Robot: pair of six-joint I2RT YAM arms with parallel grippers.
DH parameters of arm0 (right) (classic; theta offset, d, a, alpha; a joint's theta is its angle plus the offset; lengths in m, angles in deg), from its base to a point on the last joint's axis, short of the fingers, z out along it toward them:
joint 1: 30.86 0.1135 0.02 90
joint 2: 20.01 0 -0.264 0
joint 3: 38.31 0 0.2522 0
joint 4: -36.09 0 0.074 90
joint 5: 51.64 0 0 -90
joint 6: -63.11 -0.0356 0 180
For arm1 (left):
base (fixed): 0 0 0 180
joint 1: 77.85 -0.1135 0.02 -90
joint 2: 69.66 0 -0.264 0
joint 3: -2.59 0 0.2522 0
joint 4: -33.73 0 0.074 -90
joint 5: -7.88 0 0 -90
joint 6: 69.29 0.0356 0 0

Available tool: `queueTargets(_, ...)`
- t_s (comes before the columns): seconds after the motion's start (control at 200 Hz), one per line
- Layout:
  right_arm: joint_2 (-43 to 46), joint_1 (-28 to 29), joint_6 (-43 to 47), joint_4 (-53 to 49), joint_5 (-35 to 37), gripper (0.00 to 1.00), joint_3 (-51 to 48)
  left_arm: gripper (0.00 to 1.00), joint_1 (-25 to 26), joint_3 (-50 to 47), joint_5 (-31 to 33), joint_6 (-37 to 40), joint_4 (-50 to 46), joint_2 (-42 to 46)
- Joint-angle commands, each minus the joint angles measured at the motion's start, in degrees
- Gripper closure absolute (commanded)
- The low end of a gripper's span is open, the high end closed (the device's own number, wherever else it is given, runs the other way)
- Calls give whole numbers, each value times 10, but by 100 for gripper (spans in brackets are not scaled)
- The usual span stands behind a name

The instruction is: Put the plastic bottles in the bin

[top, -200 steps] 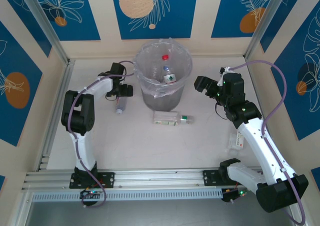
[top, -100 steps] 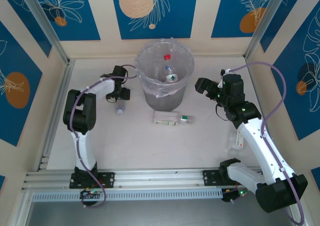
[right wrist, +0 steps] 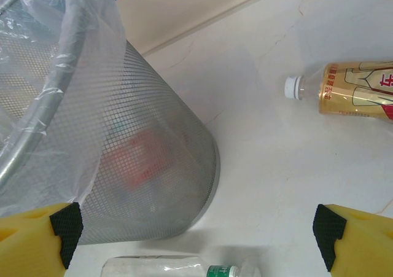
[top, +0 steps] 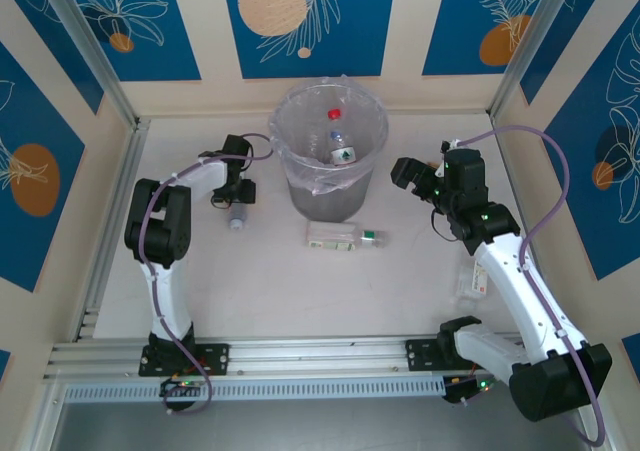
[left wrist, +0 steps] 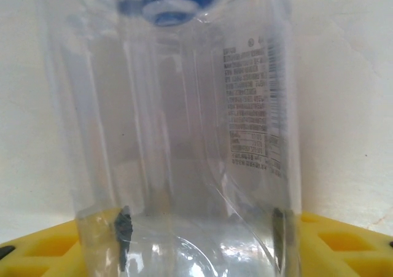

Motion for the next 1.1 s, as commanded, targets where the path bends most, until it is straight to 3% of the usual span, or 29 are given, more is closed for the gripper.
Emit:
queueTargets(0.0, 0, -9, 11, -13, -2, 0, -7, 41, -4, -6, -14, -8, -3, 13)
queueTargets(0.49, 2, -15, -6, -32, -9, 0, -2, 46, -4, -37, -48, -16, 2, 90)
queueTargets(1.095, 10, -23, -3, -27, -7, 0, -19, 45, -4, -42, -161, -55, 28, 234)
